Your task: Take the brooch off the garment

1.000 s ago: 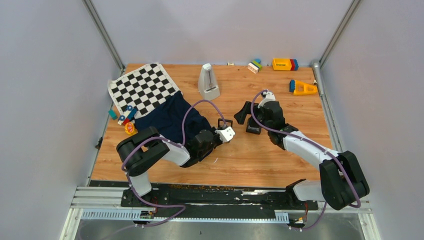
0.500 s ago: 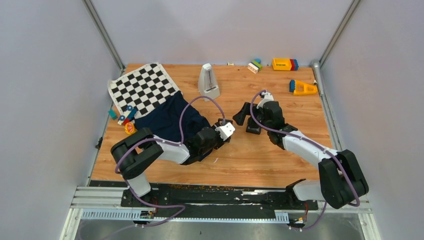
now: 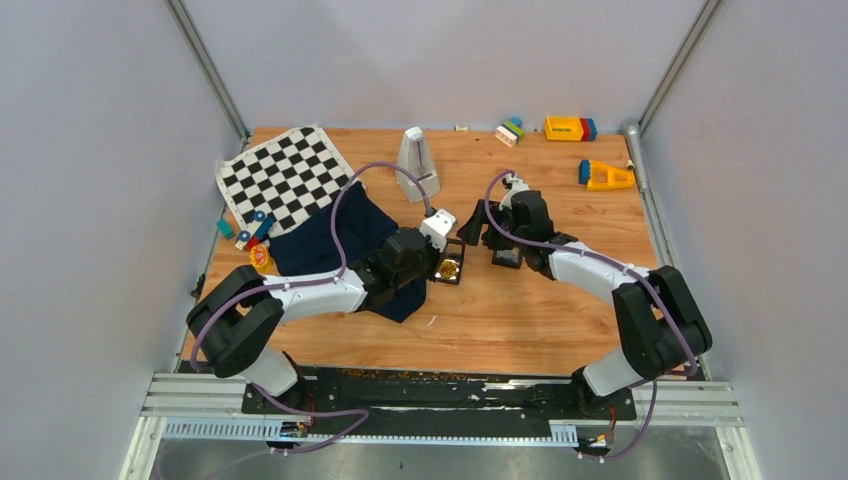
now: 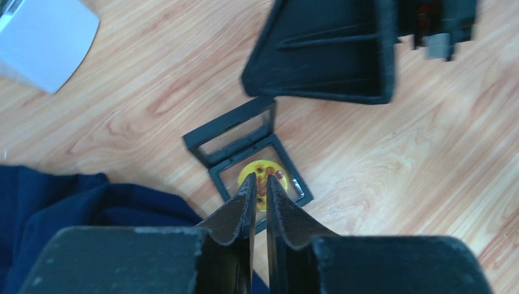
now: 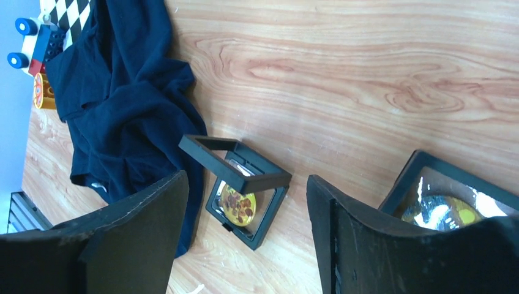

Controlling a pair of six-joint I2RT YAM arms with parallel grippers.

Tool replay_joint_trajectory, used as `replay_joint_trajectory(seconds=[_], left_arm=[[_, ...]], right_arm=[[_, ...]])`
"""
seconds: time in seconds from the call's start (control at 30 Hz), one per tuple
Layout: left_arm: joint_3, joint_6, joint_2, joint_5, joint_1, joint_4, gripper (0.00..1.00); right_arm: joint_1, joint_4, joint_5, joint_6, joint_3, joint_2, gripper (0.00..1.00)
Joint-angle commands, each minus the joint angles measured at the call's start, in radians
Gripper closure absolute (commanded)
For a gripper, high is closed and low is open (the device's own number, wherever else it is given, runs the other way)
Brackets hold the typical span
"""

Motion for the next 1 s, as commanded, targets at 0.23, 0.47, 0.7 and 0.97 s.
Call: replay_joint_trajectory(seconds=[0.23, 0.47, 0.7, 0.97], left_arm=[[-0.064, -0.120, -0.080, 0.158, 0.128, -0.018, 1.00], [-0.033, -0.095, -0.056, 0.204, 0.129, -0.137, 1.00], [-0.012, -0.136, -0.010, 0.265, 0.129, -0.187, 1.00], [-0.092, -0.223, -0.056, 0.314, 0.124, -0.230, 1.00]], right_arm=[[0.071, -0.026, 0.110, 0.005, 0.119, 0.099, 0.38], [0.105, -0.067, 0.132, -0.029, 0.153, 0.129, 0.53], [0.130, -0.116, 0.115, -0.083, 0.164, 0.118, 0.59], [0.151, -0.097, 0.113, -0.110, 0.118, 0.056, 0.60]])
